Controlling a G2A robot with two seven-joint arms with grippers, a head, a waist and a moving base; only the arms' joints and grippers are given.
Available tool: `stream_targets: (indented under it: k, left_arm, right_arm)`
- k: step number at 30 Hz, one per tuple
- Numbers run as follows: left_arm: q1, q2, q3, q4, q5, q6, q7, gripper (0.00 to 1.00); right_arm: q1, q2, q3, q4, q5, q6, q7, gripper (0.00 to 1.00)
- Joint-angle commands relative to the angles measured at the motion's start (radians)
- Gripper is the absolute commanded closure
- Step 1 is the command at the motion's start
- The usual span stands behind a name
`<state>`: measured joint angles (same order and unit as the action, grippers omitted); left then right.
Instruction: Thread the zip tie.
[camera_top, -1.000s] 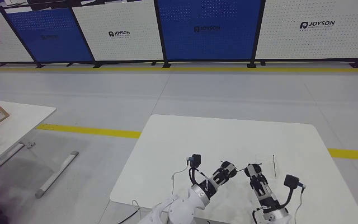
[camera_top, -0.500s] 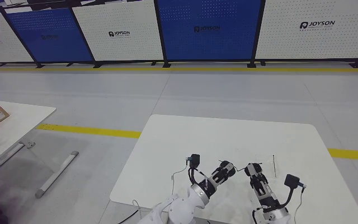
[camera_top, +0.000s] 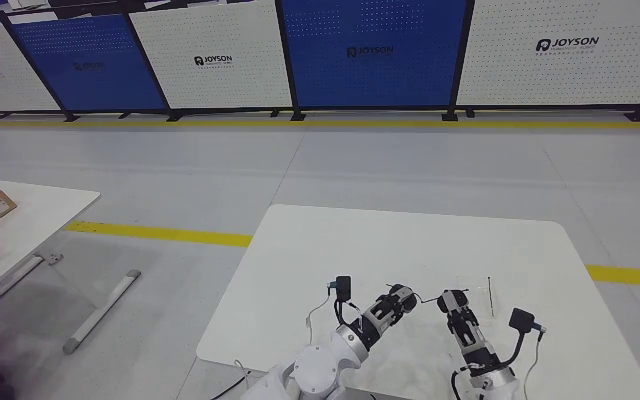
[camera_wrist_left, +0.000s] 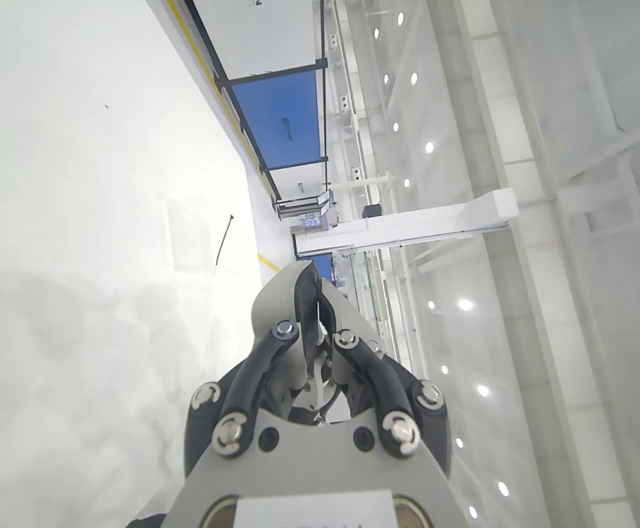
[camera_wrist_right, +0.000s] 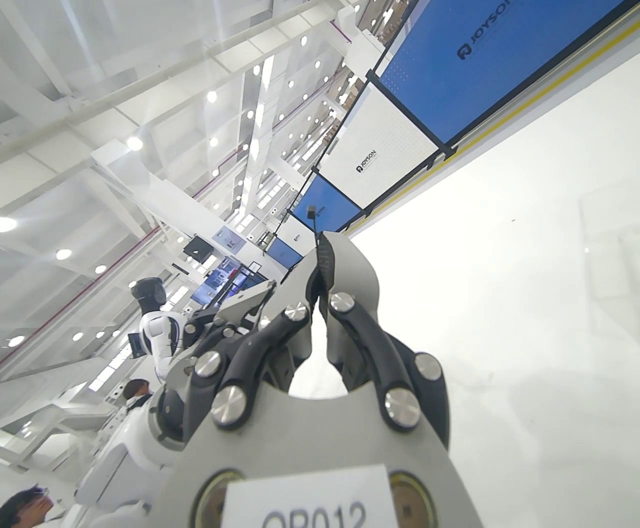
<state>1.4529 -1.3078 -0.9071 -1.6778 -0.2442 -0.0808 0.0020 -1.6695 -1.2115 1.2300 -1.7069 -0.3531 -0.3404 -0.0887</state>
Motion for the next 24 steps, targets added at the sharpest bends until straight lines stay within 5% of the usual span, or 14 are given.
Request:
stream_targets:
  k: [1, 16, 24]
  left_arm:
    - [-0.001, -0.001, -0.003, 0.004, -0.024, 0.006, -0.002, 1.0]
    - [-0.012, -0.007, 0.004, 0.019, -0.072, 0.01, -0.045, 1.0]
    - [-0.019, -0.005, 0.004, 0.026, -0.013, 0.041, -0.025, 1.0]
  right_arm:
    - [-0.005, 0.001, 0.003, -0.006, 0.004, 0.0, -0.014, 1.0]
    - [-0.001, 0.008, -0.023, 0.001, -0.079, 0.0, -0.053, 1.0]
    - [-0.002, 0.01, -0.018, 0.007, -0.07, 0.0, -0.063, 1.0]
